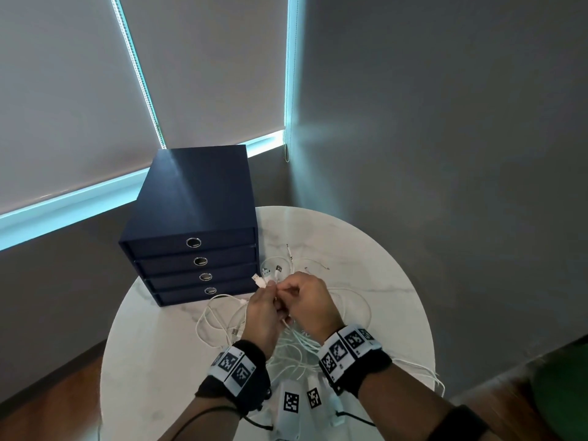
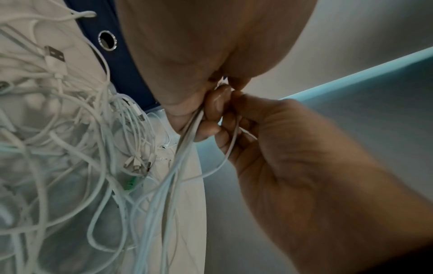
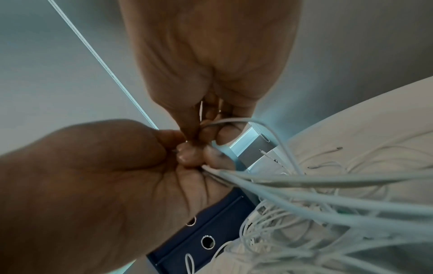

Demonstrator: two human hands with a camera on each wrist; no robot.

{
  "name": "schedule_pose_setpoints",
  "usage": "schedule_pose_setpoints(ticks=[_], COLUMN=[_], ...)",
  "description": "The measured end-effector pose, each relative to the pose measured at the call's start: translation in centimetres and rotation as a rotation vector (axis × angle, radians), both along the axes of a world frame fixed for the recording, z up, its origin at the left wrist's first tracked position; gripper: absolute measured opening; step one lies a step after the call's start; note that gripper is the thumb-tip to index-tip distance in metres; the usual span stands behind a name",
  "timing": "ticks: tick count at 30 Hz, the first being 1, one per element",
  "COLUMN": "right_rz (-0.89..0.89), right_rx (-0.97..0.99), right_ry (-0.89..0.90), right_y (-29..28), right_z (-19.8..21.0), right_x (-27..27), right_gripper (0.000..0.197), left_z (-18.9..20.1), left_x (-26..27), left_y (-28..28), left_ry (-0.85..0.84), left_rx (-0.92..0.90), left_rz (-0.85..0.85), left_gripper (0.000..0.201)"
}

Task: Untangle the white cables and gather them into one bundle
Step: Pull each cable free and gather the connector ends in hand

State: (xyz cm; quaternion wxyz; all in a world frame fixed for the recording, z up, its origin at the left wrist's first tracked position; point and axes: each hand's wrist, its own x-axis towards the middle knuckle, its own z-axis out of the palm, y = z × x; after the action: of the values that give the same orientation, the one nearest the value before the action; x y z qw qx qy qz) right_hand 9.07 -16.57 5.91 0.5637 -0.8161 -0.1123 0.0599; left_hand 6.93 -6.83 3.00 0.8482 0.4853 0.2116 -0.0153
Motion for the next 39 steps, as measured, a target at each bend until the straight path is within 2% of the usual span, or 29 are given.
schedule_pose_setpoints(ticks=[3, 7, 11, 13, 16, 19, 21, 22, 24, 26, 28, 30, 32, 35, 39], right_rz=[0.052, 0.147, 0.210, 0.176, 0.022, -0.140, -0.248, -0.307, -0.354, -0.327, -0.220, -0.100, -0.008, 0.111, 0.020], right_rx=[-0.023, -0.189, -0.312, -0.467, -0.663, -0.693, -0.601, -0.456, -0.047, 0.232, 0.394, 0.463, 0.407, 0.334, 0.426], right_ry=[-0.028, -0.129, 0.024, 0.003, 0.074, 0.152, 0.157, 0.191, 0.275, 0.288, 0.296, 0.339, 0.362, 0.289, 0.203], right_y=[-0.4, -1.7, -5.2, -7.6, -11.1, -13.1, -12.8, -12.3, -10.6, -8.8, -7.1, -5.5, -4.3, -3.0, -2.9], right_z=[-0.3, -1.1, -4.2, -6.3, -8.5, -8.7, -7.5, -6.6, -4.5, -2.1, 0.2, 1.9, 2.4, 2.4, 3.0], right_x=[0.0, -0.9, -1.2, -0.7, 0.0, 0.7, 1.4, 1.8, 2.3, 2.5, 2.3, 1.8, 1.2, 0.5, 0.9], right_gripper=[0.009, 0.006, 0.010, 0.017, 0.021, 0.017, 0.015, 0.015, 0.013, 0.020, 0.023, 0.022, 0.021, 0.016, 0.023], left_z=[-0.1, -0.9, -1.4, -1.3, -0.4, 0.4, 0.7, 0.8, 1.0, 1.4, 1.7, 1.9, 2.0, 1.7, 0.9], left_x=[-0.1, 0.7, 1.5, 1.6, 1.5, 1.0, 0.8, 0.7, 0.6, 0.5, 0.5, 0.3, 0.2, 0.0, -0.2], left_y=[0.2, 1.7, 4.2, 5.2, 6.3, 6.5, 6.0, 5.6, 4.8, 4.1, 3.4, 2.6, 1.9, 1.2, 1.1], left_ry=[0.008, 0.122, 0.122, 0.082, 0.034, -0.019, -0.043, -0.057, -0.084, -0.123, -0.170, -0.206, -0.223, -0.217, -0.182], left_rx=[0.034, -0.043, -0.231, -0.270, -0.197, -0.099, -0.027, 0.002, 0.040, 0.053, 0.070, 0.109, 0.153, 0.175, 0.110], left_rz=[0.016, 0.199, 0.343, 0.422, 0.428, 0.371, 0.333, 0.313, 0.264, 0.207, 0.150, 0.120, 0.101, 0.014, -0.032], left_gripper=[0.031, 0.021, 0.027, 0.028, 0.028, 0.027, 0.026, 0.025, 0.023, 0.024, 0.023, 0.021, 0.021, 0.024, 0.018])
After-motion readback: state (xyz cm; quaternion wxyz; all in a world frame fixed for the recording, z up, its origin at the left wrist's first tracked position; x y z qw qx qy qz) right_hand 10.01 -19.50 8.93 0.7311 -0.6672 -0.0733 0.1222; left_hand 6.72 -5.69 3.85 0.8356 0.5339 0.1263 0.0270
